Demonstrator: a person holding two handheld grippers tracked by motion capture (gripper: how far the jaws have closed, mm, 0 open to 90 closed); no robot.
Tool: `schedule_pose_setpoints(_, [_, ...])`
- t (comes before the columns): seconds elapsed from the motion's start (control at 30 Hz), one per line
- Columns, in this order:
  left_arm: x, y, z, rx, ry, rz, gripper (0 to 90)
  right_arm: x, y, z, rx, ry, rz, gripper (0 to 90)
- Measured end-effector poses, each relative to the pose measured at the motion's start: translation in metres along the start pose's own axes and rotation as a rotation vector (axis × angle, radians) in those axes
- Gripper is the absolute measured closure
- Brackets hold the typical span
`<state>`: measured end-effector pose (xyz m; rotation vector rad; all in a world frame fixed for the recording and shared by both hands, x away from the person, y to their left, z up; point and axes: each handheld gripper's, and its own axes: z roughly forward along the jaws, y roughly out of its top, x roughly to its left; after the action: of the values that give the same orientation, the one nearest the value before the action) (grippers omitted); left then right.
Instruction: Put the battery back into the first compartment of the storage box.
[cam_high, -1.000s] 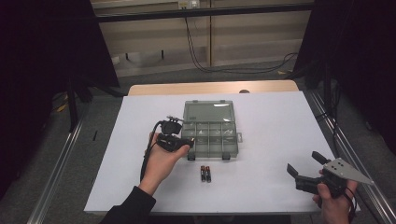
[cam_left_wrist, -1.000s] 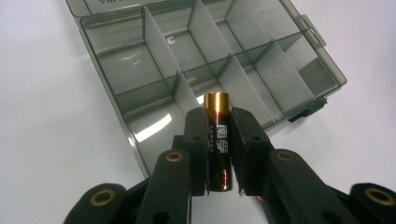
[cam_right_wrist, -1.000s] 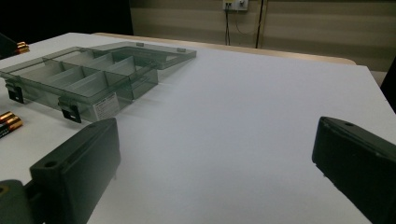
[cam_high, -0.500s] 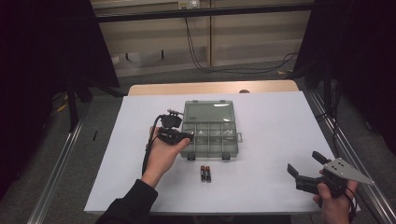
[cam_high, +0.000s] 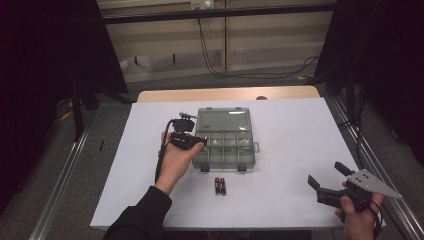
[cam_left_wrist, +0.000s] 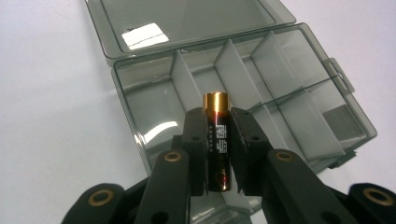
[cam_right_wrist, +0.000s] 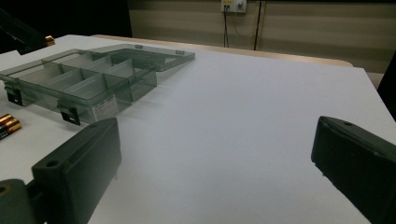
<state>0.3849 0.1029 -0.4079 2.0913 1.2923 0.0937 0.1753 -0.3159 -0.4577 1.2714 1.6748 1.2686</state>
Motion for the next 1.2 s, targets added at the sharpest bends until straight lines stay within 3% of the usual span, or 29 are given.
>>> schedule_pose_setpoints(0.33, [0.007,0.01,0.011,0.016,0.015,-0.027,76.8,-0.001,-0.001,0.001,-0.002,-0.003,0.004,1.2])
schedule_pose_setpoints(0.5, [0.012,0.012,0.017,0.014,-0.001,-0.063,76.7,-0.002,-0.001,0.0,-0.001,-0.003,0.009,1.2])
schedule_pose_setpoints(0.57, [0.011,0.013,0.019,0.0,0.006,-0.082,76.7,-0.002,-0.001,0.0,0.0,-0.005,0.009,1.2])
schedule_pose_setpoints(0.6, [0.013,0.014,0.019,0.015,0.006,-0.07,76.7,-0.002,-0.001,0.0,-0.001,-0.004,0.009,1.2])
schedule_pose_setpoints(0.7, [0.015,0.016,0.023,0.004,0.011,-0.102,76.7,-0.002,-0.001,0.0,0.0,-0.004,0.008,1.2])
schedule_pose_setpoints(0.73, [0.016,0.016,0.024,0.016,0.013,-0.091,76.7,-0.002,-0.001,0.0,-0.001,-0.004,0.007,1.2])
schedule_pose_setpoints(1.03, [0.019,0.019,0.034,0.005,0.049,-0.117,76.7,-0.002,-0.001,0.0,-0.003,-0.01,0.008,1.2])
schedule_pose_setpoints(1.2, [0.022,0.02,0.038,0.021,0.038,-0.107,76.3,-0.002,-0.001,0.0,0.0,-0.01,0.012,1.2])
